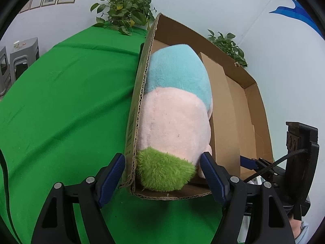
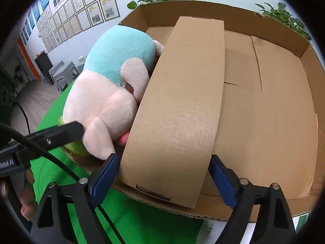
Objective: Organize objects
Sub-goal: 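Open the left gripper and withdraw it from the tray, then move the right gripper toward the white hair dryer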
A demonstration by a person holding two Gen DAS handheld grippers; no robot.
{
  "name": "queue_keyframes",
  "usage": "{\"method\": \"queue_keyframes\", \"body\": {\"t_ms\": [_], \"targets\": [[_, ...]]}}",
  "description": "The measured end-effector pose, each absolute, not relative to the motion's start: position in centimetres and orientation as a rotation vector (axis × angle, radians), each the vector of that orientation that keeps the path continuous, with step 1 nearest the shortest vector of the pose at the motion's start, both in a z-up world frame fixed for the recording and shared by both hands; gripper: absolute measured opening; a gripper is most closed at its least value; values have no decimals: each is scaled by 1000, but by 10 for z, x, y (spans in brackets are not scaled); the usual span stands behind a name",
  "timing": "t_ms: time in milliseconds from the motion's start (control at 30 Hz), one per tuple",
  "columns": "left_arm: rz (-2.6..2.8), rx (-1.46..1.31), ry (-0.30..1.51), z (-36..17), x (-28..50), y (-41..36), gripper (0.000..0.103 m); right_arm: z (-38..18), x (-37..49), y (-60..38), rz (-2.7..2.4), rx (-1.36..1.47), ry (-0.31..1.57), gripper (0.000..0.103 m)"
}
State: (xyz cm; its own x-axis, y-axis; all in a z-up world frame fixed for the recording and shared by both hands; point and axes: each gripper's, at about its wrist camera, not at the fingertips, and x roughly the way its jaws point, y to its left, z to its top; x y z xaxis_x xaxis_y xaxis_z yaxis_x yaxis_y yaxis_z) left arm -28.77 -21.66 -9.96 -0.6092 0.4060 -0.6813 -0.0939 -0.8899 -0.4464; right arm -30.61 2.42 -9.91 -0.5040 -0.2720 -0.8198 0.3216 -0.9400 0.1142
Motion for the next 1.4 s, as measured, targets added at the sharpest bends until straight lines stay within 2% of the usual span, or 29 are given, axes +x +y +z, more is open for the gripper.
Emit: {"method": "queue_keyframes", "body": {"t_ms": [233, 300, 333, 367, 467, 500, 700, 1000, 1033, 1100, 1167, 1200, 1233, 1267, 1333, 1367, 1400], "targets": [[2623, -1111, -489, -75, -272, -217, 76, -95, -305, 31, -2419, 1329, 3, 89], [2670, -1060, -446, -61, -262, -213, 76, -87, -293, 36, -2446, 1291, 3, 93], [2706, -1019, -407, -51, -254, -208, 77, -80, -283, 39, -2487, 1249, 30, 101], [2733, -987, -371, -44, -247, -203, 78, -75, -274, 42, -2523, 1209, 54, 102], [2847, -845, -212, -19, -218, -178, 94, -58, -238, 62, -2649, 1111, 87, 102], [2888, -783, -163, -11, -206, -167, 103, -55, -228, 68, -2687, 1087, 77, 102], [2960, -615, -24, 10, -155, -105, 103, -45, -162, 112, -2863, 956, -33, 102], [2902, -651, 4, -7, -127, -56, 103, -46, -128, 138, -2936, 945, -133, 102], [2899, -661, 6, -10, -126, -52, 103, -48, -127, 140, -2931, 948, -138, 98], [2891, -679, 5, -14, -127, -50, 102, -51, -126, 142, -2925, 970, -133, 83], [2884, -690, 1, -17, -128, -49, 101, -52, -125, 143, -2926, 982, -113, 56], [2882, -687, 1, -18, -127, -48, 97, -53, -125, 143, -2926, 981, -110, 47], [2881, -687, 2, -18, -128, -48, 85, -53, -126, 143, -2926, 983, -107, 30], [2874, -693, 1, -19, -129, -50, 74, -54, -126, 143, -2927, 983, -100, 25], [2816, -752, -10, -24, -136, -49, 12, -53, -125, 143, -2924, 972, -99, 21], [2786, -778, -24, -26, -140, -52, 3, -52, -125, 144, -2922, 967, -100, 20], [2767, -799, -46, -29, -143, -53, 3, -51, -125, 144, -2922, 960, -99, 18]]}}
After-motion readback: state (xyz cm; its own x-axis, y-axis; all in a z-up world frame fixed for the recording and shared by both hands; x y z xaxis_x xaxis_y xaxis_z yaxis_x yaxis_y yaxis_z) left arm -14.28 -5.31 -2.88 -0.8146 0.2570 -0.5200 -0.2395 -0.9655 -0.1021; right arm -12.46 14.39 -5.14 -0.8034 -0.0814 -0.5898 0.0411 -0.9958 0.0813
